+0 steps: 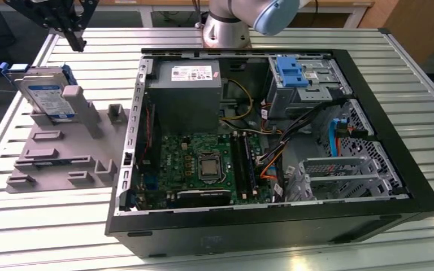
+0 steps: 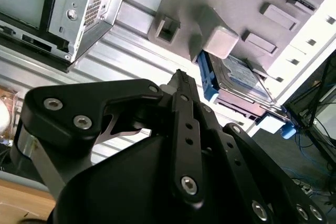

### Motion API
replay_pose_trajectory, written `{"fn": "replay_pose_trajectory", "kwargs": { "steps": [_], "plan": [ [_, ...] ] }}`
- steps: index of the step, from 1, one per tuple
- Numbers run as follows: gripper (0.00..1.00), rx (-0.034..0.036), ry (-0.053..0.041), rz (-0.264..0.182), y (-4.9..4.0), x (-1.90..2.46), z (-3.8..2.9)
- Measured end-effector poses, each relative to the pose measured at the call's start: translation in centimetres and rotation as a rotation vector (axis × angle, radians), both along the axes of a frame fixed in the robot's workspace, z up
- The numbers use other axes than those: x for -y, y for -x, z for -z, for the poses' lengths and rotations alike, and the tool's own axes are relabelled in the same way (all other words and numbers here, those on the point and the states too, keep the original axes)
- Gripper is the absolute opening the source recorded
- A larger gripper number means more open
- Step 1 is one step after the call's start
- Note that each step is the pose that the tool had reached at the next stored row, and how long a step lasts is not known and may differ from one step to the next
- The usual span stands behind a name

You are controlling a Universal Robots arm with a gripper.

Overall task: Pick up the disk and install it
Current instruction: 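Reach for the disk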

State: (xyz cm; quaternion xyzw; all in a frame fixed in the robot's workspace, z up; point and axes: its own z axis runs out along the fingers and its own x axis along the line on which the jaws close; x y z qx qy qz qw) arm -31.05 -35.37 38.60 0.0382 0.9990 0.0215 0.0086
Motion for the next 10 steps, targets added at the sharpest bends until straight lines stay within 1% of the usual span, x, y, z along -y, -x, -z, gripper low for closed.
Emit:
{"fn": "replay_pose_trajectory", "kwargs": {
  "steps": [6, 7, 10],
  "plan": [
    [0.11, -0.0029, -0.0001, 0.000, 1.61, -0.24, 0.21],
    [0.11, -0.0050, 0.0000, 0.000, 2.60, -0.36, 0.33],
    [0.11, -0.0066, 0.0000, 0.000, 3.23, -0.48, 0.43]
  ]
}}
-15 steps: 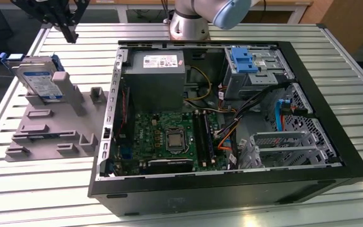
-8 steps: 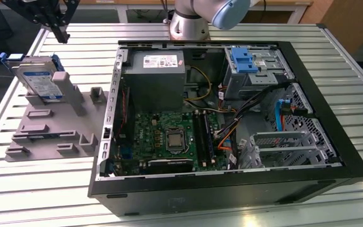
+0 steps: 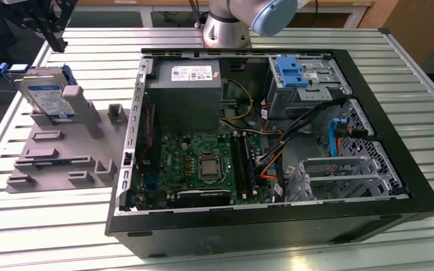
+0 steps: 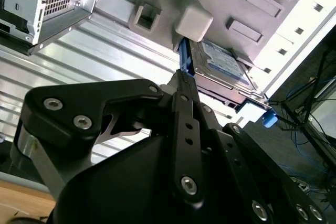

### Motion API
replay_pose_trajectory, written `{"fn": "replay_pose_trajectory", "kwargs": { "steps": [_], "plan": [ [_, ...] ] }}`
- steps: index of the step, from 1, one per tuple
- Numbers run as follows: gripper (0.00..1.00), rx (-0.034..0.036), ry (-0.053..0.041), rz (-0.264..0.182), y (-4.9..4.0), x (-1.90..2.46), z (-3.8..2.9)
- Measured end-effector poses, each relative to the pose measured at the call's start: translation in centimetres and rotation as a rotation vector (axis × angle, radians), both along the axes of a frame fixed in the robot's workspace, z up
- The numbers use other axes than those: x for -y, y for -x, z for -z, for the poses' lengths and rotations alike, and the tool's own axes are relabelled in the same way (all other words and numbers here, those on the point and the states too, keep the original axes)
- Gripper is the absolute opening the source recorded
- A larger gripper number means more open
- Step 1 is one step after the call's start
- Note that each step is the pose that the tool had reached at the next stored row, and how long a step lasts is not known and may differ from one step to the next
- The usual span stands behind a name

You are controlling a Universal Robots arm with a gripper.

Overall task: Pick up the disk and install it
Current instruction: 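Reach for the disk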

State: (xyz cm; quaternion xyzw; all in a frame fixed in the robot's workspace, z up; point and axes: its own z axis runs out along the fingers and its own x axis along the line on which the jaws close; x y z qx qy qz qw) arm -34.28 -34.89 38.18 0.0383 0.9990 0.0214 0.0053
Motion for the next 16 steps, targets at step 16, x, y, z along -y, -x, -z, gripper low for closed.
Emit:
{"fn": "replay_pose_trajectory", "kwargs": {
  "steps": [16],
  "plan": [
    [0.11, -0.0012, 0.0000, 0.000, 5.53, -0.37, 0.50]
  ]
}}
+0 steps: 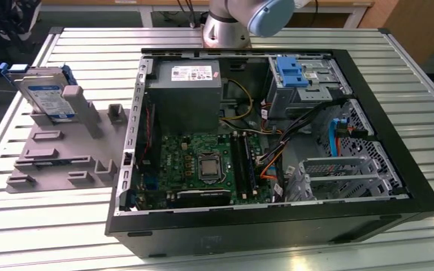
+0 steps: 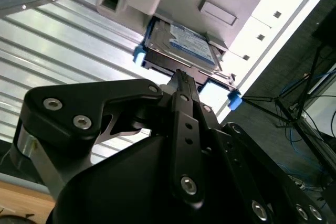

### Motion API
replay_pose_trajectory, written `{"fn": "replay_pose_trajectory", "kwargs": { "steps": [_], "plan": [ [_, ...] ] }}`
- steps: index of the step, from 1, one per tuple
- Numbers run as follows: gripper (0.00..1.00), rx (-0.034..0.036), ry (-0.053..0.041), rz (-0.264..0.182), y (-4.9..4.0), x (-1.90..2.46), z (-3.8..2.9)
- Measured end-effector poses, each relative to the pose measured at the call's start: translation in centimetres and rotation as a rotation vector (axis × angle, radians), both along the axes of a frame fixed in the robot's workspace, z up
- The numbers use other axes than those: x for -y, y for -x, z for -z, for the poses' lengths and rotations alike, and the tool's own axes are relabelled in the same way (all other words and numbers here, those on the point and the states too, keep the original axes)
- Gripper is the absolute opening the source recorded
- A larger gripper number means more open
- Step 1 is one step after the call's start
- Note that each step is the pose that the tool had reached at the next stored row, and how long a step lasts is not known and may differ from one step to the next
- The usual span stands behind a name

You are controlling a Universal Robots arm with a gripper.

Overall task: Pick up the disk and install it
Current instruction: 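Reach for the disk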

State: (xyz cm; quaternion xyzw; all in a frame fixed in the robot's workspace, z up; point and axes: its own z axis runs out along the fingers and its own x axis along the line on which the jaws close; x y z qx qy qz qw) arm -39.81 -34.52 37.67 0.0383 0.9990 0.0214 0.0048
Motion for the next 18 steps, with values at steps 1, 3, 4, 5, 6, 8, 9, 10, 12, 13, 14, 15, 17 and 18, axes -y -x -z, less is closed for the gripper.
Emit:
{"fn": "replay_pose_trajectory", "kwargs": {
  "steps": [1, 3, 4, 5, 6, 8, 9, 10, 12, 13, 14, 15, 17, 18],
  "plan": [
    [0.11, -0.0002, 0.0000, 0.000, 0.45, -0.04, 0.05],
    [0.11, -0.0008, 0.0000, 0.000, 1.37, -0.13, 0.15],
    [0.11, -0.0012, -0.0001, 0.000, 1.76, -0.16, 0.18],
    [0.11, -0.0012, -0.0001, 0.000, 1.91, -0.16, 0.19],
    [0.11, -0.0012, 0.0000, 0.000, 1.91, -0.15, 0.19],
    [0.11, -0.0013, 0.0000, 0.000, 2.03, -0.16, 0.19],
    [0.11, -0.0014, 0.0001, 0.000, 2.42, -0.15, 0.21],
    [0.11, -0.0014, 0.0000, 0.000, 2.79, -0.16, 0.25],
    [0.11, -0.0017, 0.0000, 0.000, 3.37, -0.16, 0.32],
    [0.11, -0.0018, 0.0000, 0.000, 3.46, -0.16, 0.34],
    [0.11, -0.0018, 0.0000, 0.000, 3.46, -0.16, 0.34],
    [0.11, -0.0017, 0.0000, 0.000, 3.46, -0.16, 0.34],
    [0.11, -0.0018, 0.0000, 0.000, 3.49, -0.16, 0.34],
    [0.11, -0.0019, 0.0000, 0.000, 3.49, -0.16, 0.34]
  ]
}}
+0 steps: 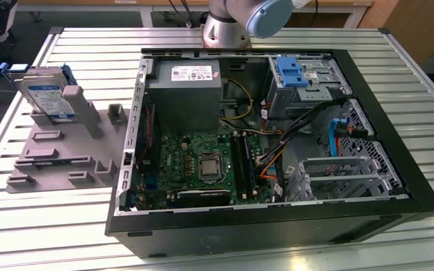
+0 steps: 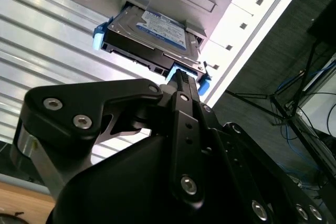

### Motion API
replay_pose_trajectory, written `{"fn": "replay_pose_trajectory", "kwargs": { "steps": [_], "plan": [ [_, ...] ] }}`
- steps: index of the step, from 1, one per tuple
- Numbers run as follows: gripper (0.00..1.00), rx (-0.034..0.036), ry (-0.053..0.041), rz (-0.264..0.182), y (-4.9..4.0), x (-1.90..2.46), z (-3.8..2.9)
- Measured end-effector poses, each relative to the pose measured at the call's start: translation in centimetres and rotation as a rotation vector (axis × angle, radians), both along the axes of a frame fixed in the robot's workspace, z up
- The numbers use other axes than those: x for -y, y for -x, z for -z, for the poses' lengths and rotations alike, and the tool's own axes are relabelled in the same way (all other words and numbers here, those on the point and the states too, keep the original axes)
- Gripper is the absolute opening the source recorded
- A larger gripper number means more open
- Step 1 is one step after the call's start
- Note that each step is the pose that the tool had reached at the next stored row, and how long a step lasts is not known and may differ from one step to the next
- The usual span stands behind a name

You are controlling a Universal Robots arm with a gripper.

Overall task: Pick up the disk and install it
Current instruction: 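Reach for the disk, then pick up the disk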

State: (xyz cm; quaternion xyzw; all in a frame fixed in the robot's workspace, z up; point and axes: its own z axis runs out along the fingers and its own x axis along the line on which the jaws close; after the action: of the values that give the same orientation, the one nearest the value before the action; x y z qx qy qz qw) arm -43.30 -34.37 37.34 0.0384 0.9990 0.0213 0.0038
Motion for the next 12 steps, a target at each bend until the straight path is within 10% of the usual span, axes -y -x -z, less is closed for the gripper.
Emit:
{"fn": "replay_pose_trajectory", "kwargs": {
  "steps": [12],
  "plan": [
    [0.11, -0.0001, 0.0000, -0.021, 0.02, 0.00, 0.00]
  ]
}}
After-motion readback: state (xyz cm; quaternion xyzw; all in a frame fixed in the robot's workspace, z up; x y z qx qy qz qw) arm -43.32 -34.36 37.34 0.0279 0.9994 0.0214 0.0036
